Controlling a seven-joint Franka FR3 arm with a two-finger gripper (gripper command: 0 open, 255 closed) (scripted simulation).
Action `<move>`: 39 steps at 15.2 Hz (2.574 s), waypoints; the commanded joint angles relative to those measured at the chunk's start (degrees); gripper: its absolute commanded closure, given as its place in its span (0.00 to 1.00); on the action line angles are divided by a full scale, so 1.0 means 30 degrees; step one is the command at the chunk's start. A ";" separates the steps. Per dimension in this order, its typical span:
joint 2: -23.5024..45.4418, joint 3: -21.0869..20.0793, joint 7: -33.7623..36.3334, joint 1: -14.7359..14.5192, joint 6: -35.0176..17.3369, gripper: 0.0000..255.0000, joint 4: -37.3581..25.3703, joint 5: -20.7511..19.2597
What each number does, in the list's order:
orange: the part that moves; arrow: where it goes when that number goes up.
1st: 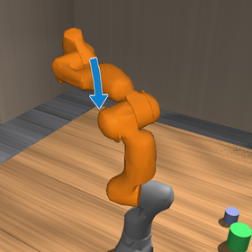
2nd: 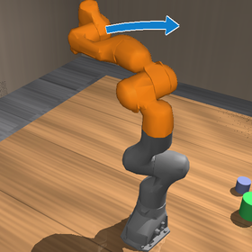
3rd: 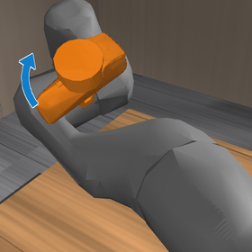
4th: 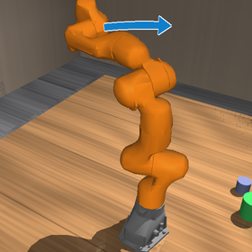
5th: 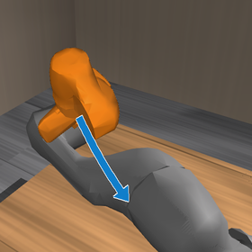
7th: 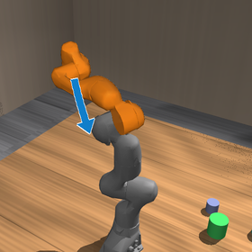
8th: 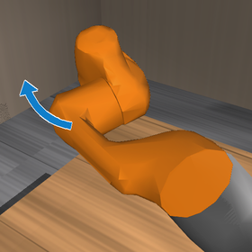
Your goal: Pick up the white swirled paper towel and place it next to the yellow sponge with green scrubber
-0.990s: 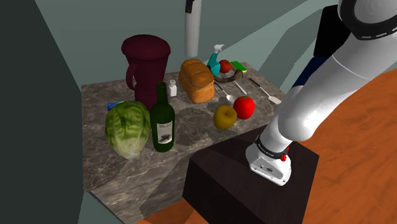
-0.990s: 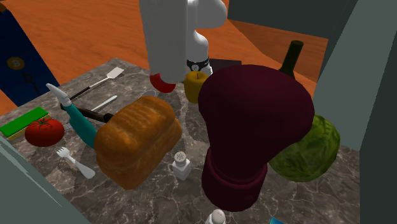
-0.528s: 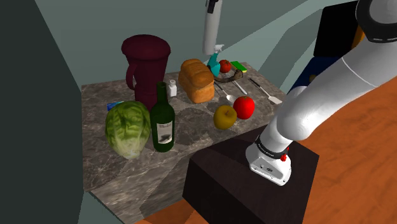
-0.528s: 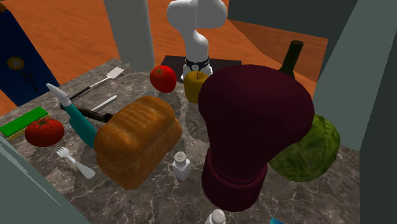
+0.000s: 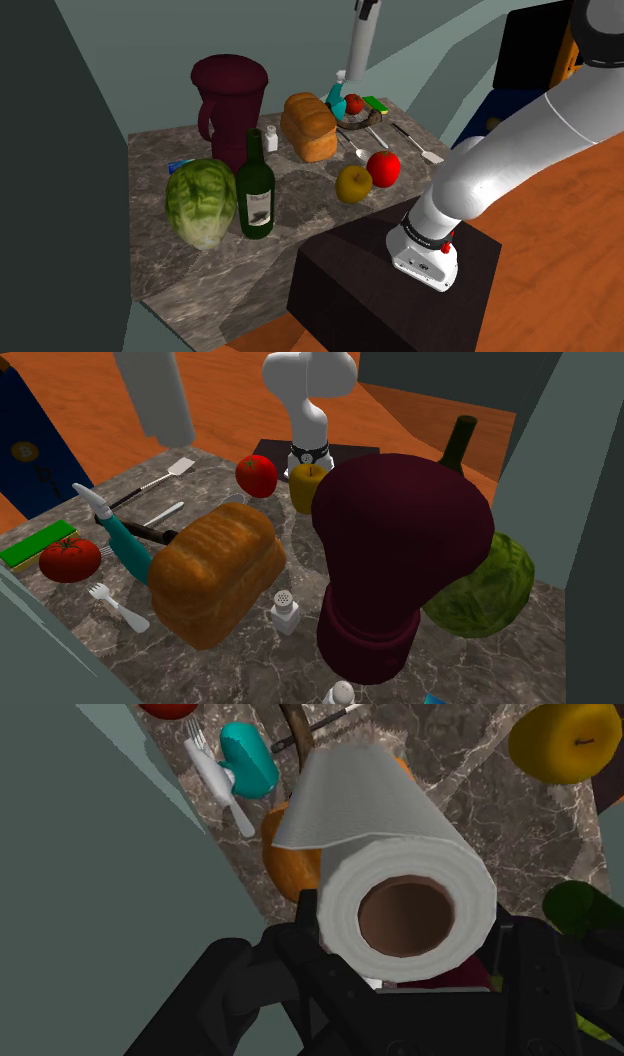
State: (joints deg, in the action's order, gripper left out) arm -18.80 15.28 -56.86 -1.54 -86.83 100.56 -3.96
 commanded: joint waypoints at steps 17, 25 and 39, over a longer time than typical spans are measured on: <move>0.2281 0.6735 -0.9342 0.2485 0.0500 1.00 -0.2986 -0.0023; 0.5920 0.9996 -1.4010 0.4034 0.0863 1.00 -0.6075 0.2309; 0.4195 0.9459 -1.3309 0.3792 -0.3091 1.00 -0.0912 0.1081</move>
State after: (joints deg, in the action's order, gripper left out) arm -5.75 43.78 -96.94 9.84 -95.09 96.49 -0.40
